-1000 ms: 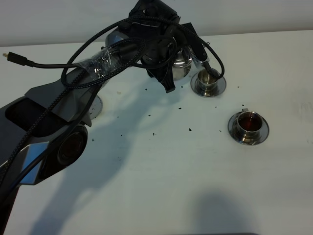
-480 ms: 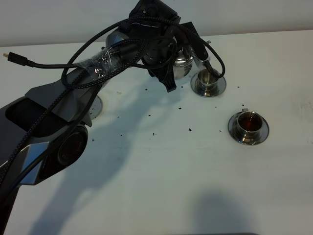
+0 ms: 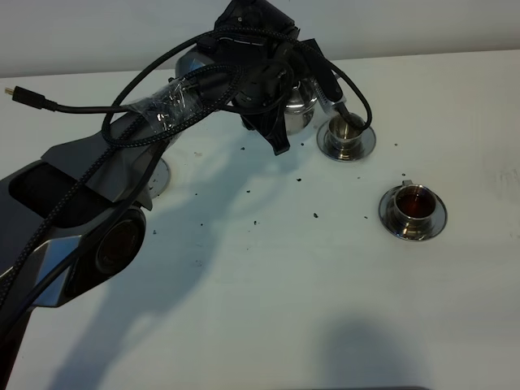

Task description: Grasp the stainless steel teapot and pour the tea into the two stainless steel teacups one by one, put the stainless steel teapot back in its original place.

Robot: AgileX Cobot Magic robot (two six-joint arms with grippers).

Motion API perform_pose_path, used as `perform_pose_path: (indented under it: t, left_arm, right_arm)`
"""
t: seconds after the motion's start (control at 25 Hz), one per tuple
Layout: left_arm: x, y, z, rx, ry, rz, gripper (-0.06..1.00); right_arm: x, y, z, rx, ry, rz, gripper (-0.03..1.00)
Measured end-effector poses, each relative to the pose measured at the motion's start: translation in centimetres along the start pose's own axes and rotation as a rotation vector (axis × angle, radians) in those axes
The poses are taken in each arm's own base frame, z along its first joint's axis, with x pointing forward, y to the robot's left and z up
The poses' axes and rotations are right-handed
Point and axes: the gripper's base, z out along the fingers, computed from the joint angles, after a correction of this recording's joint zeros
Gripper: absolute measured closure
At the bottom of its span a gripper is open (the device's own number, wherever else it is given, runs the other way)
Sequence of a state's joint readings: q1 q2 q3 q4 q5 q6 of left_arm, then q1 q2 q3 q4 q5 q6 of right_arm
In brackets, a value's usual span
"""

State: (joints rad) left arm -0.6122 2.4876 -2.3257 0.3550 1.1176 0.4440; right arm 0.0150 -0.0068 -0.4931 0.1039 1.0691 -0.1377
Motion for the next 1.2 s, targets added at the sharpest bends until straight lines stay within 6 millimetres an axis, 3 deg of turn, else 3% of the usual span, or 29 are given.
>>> perform_pose_path:
  t: [1.2]
  left_arm:
    - [-0.7,0.0,-0.3,-0.073,-0.026,0.191,0.72]
  right_arm:
    - [0.0,0.0,0.0,0.000,0.000,-0.001,0.73]
